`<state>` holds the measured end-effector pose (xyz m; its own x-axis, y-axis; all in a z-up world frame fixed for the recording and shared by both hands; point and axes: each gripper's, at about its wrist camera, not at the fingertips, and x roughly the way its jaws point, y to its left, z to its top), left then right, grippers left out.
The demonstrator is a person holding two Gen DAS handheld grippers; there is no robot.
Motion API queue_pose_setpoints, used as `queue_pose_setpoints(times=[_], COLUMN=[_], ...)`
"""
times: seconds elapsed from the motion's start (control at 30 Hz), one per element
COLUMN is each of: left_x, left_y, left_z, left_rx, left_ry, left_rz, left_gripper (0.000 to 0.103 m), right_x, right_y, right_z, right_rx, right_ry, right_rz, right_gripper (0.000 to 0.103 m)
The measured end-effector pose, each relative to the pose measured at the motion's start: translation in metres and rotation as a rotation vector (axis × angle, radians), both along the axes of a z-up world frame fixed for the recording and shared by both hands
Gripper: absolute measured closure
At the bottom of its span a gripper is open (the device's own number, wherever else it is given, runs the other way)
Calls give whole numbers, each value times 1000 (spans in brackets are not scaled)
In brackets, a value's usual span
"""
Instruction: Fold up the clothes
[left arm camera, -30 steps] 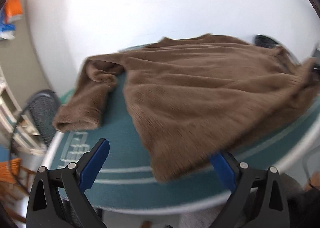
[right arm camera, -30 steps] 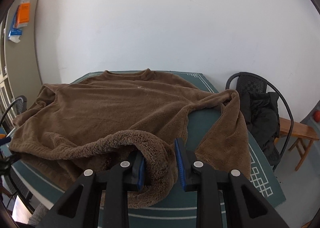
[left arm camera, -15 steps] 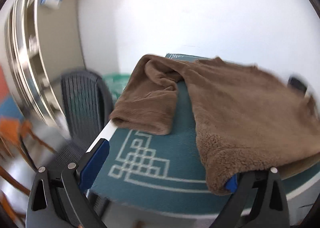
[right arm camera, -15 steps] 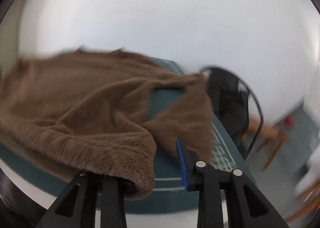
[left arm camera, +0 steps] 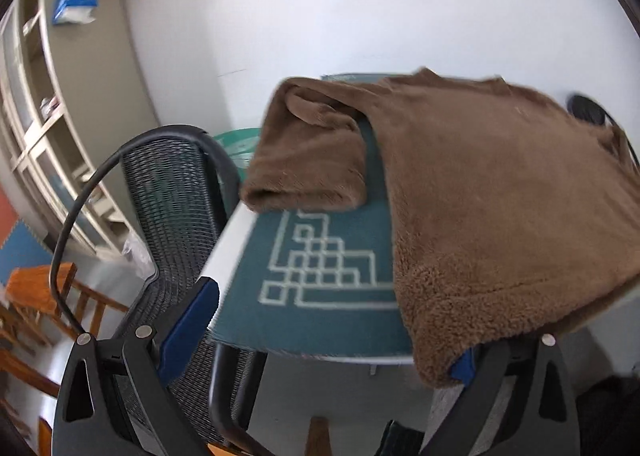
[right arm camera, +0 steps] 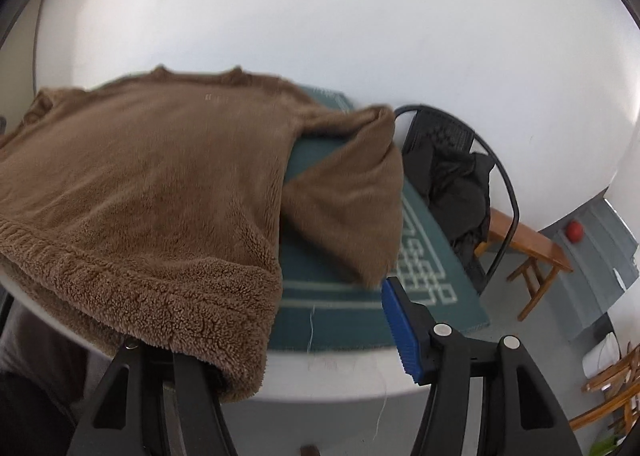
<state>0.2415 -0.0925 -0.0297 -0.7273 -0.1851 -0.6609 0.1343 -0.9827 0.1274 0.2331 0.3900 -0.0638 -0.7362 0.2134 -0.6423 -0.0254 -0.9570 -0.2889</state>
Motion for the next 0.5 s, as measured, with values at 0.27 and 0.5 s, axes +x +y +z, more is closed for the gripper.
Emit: queue_pose_setpoints(times=[0.27,0.5], left_x=[5,9], left_y=[32,38], left_z=[-22,-18], left_rx=[-112,-116], left_ry=[47,63], left_rz=[-183,-232], left_gripper=[4,4], right_x=[3,4], right_y=[-24,-28], right_z=[-14,-14], right_rx=[97,124], right_ry=[1,0], right_rz=[146,206], right_gripper=[42,41])
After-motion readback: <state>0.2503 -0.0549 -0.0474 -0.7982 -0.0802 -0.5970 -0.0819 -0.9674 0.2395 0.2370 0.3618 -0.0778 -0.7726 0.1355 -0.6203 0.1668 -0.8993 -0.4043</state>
